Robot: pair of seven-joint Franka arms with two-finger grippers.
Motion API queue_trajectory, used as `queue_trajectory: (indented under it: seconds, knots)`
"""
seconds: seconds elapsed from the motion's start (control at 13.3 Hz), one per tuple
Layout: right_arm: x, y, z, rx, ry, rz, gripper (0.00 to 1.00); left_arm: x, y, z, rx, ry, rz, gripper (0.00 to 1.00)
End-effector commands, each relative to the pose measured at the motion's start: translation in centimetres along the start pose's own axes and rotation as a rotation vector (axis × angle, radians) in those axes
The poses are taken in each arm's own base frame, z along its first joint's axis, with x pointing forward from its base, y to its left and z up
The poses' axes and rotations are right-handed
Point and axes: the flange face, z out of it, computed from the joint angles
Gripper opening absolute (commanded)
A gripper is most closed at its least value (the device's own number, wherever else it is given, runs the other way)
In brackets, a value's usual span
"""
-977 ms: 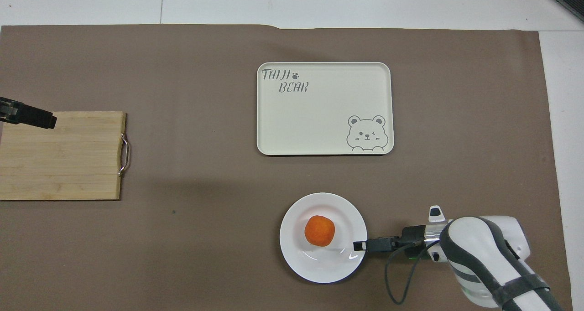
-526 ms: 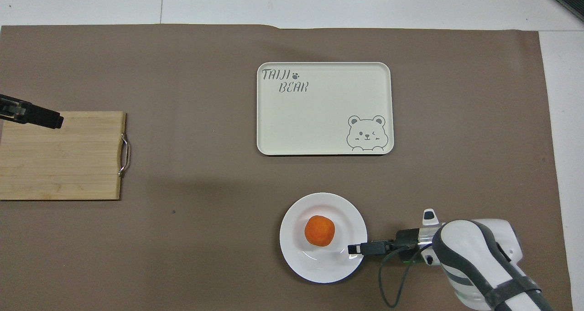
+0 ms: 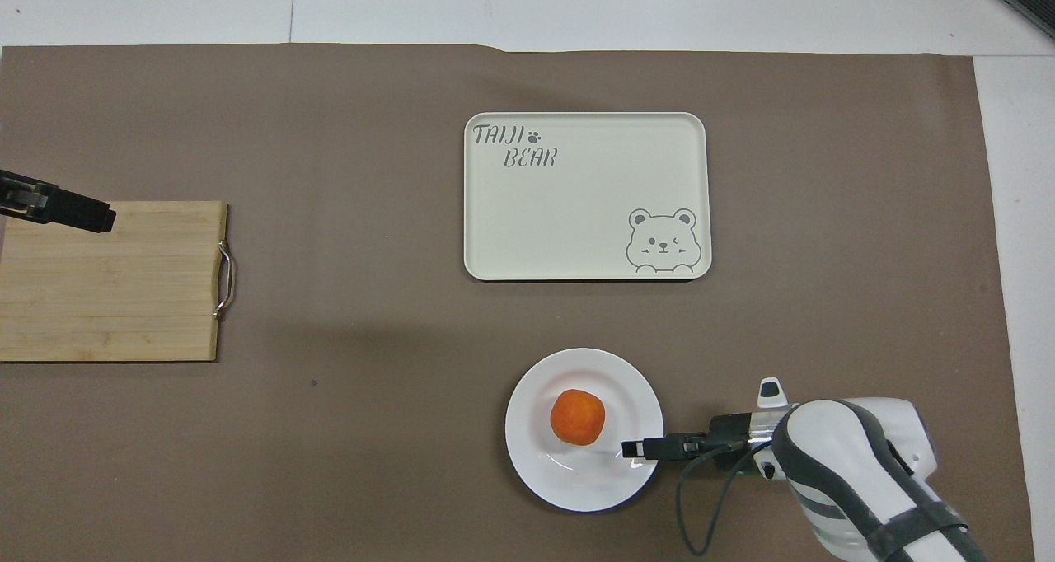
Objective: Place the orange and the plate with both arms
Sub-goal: 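Close the right gripper on the plate rim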
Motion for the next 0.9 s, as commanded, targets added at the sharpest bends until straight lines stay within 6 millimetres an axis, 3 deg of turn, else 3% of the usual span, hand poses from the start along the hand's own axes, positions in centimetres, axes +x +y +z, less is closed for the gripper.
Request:
queue_trajectory:
  seconds: [0.0,0.45,0.68,0.83]
  knots:
    - [-0.26,0.14,0.03,0.006,0.026,-0.003,0.45,-0.19,0.01,-0.73,0.013,0.001,-0.011,1.00]
    - [-0.18,0.22,0.03,0.001,0.027,-0.021,0.15,-0.25,-0.35,-0.88,0.018,0.009,-0.015,1.00]
    - [-0.08,0.27,0.06,-0.002,0.027,-0.038,0.12,-0.28,-0.33,-0.86,0.015,0.007,-0.003,1.00]
    - [-0.04,0.26,0.07,-0.002,0.025,-0.057,0.02,-0.72,-0.12,-0.85,0.008,-0.010,0.000,1.00]
